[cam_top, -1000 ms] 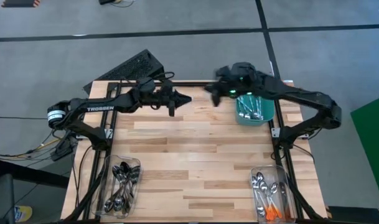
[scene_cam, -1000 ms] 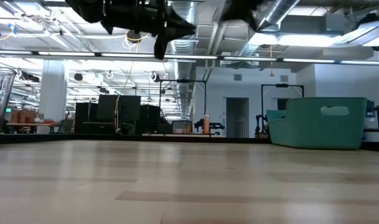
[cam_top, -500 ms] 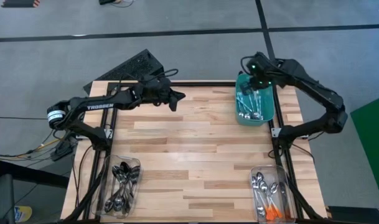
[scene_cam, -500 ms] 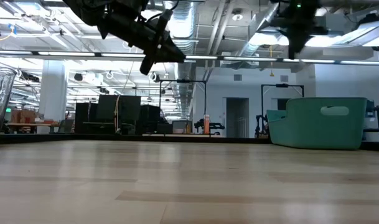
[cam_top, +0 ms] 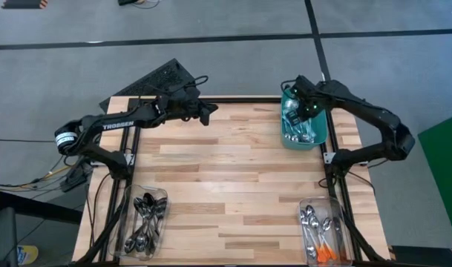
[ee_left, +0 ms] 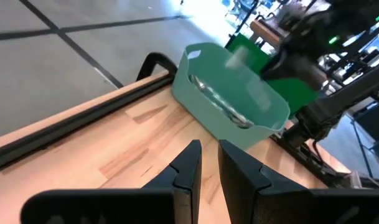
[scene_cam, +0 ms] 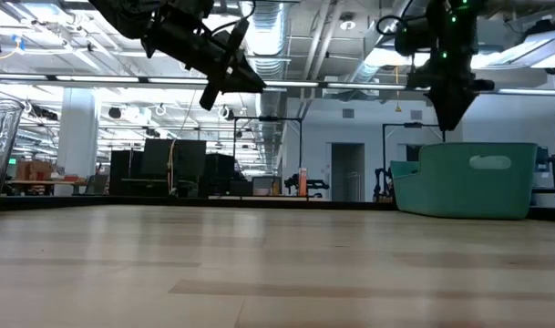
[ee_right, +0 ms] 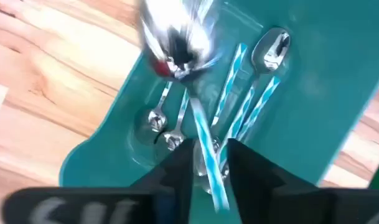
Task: Sort silverware by color (type)
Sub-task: Put the blue spoon in the blue bin, then return to Home Position
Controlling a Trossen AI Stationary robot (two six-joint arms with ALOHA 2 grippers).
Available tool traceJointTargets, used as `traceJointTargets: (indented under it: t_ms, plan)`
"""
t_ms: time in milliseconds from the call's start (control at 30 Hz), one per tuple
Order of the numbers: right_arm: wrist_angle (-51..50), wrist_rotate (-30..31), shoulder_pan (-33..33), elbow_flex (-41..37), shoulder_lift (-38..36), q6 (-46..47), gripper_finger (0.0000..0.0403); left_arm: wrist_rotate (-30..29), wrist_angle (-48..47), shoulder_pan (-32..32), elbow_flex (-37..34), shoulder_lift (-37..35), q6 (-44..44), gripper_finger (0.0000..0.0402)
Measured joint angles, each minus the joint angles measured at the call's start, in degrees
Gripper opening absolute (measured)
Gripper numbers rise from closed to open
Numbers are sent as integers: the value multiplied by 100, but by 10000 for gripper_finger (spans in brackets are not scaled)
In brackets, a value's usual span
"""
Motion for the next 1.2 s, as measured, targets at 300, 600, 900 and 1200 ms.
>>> traceJointTargets:
  t_ms: [300,600,900,1200]
  plan:
    - [1330,-132,34,-343,-598,143,230,-102,-247,96,0,-786,472,41]
    - [4641,-895,1217,-343,-1819,128,198,-200,-827,173,0,-2050,1478,41]
    - [6175,-1893,2570,-341,-2240,-293,15,-854,-995,172,2,-2783,1482,10]
    - [5082,-1843,3374,-343,-2249,-1303,7,-1166,-1129,-67,-86,-2721,1247,1]
